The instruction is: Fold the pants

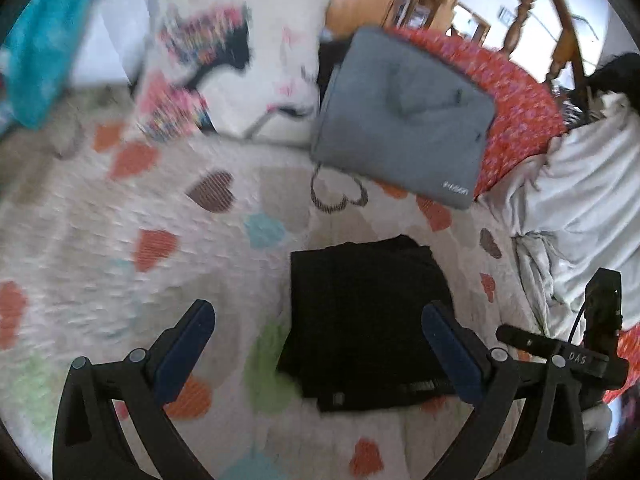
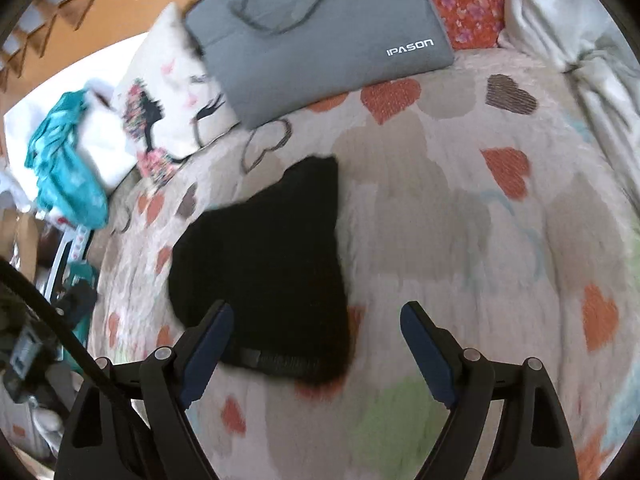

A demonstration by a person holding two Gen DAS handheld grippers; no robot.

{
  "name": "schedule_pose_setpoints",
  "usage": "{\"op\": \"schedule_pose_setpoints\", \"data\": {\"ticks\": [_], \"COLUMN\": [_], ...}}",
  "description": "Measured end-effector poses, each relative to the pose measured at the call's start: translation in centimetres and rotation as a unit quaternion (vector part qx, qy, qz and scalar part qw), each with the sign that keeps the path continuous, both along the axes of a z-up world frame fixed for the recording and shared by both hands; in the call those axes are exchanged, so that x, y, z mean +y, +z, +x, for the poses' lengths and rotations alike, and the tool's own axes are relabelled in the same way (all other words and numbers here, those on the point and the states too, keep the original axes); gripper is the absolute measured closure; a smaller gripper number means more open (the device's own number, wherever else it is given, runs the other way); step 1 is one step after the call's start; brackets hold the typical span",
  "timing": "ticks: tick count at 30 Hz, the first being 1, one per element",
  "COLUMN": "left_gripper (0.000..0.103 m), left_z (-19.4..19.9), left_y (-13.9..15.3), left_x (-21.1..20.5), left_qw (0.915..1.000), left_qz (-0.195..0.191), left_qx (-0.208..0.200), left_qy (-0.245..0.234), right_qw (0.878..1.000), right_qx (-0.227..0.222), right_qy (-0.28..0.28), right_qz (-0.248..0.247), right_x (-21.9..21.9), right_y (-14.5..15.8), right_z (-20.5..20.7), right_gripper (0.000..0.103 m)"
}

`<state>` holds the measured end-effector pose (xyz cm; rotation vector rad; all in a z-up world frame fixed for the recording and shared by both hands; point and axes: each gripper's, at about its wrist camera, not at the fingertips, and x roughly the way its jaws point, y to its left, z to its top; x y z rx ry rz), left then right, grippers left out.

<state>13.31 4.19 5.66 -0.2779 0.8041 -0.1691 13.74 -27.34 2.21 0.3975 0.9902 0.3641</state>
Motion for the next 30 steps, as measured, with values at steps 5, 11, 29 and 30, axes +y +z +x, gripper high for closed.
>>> {"op": "schedule_pose_setpoints", "data": {"ticks": [5,11,29,30], "left_gripper": [0.0,0.0,0.038,0.038], "left_z": [7.5,11.7,16.5,16.7], "left_y": [-5.6,-10.3,-10.1,-10.1], "left_x": [-0.6,-2.8,-0.9,-0.6], "left_qw": [0.9965,0.9865,0.9753,0.9719], "left_qz": [-0.035,-0.077,-0.166,-0.181], "left_qx": [0.067,0.11,0.13,0.136], "left_qy": [-0.034,-0.093,-0.065,-0.064], "right_qw": [0.999,0.995,0.999,1.0], "right_qx": [0.026,0.04,-0.035,-0.021], "right_qy": [0.023,0.076,0.024,0.021], "right_qz": [0.037,0.04,-0.019,-0.007], "right_x": [1.5,4.8,6.2,5.8], "right_y": [-3.1,-5.7,-3.5,-4.3], "right_z": [6.7,11.0,14.8,15.1], "right_gripper": [0.014,0.012,0.052,0.048]}}
